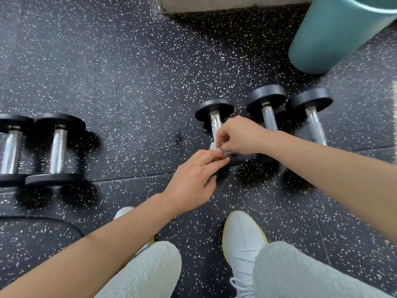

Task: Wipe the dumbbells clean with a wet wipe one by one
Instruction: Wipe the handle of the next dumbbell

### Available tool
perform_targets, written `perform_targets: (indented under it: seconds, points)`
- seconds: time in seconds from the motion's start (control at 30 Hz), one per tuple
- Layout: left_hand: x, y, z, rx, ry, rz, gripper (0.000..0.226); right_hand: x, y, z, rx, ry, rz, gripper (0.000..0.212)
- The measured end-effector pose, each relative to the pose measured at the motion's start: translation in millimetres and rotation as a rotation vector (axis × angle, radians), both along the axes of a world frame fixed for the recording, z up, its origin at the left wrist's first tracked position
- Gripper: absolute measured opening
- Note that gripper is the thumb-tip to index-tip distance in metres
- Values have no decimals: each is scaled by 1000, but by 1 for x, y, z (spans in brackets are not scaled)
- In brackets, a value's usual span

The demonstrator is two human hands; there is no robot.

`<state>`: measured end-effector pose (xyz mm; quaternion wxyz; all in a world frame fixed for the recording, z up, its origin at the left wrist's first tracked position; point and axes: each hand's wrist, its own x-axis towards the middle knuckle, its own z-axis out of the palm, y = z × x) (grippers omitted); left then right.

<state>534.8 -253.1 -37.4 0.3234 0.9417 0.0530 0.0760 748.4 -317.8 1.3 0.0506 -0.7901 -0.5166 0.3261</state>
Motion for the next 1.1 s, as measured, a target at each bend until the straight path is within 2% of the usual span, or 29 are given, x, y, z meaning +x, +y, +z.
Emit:
perform_targets:
  seconds: [0.2, 0.33, 0.4, 0.53, 0.67, 0.87, 1.1]
  points:
    - [0, -1, 0, 14, 23, -6, 51, -2, -2, -13, 190, -71, -164, 22]
    - [-2, -1, -1, 34, 30, -47, 52, 1, -13, -6, -9, 22, -36, 21]
    - [-1, -4, 0, 47, 42, -80, 54, 4, -11, -4, -36, 13, -9, 20]
    - [5, -6, 2, 67, 55, -107, 56, 11, 1, -9, 130, -124, -85, 22]
    - [6, -4, 1, 72, 80, -105, 57, 8, 0, -19, 212, -214, -164, 20]
    - [4, 7, -3, 97, 122, -124, 64, 1, -16, -11, -4, -91, 33, 23]
    - [14, 6, 1, 135, 89, -131, 63, 21, 5, -20, 203, -257, -145, 19]
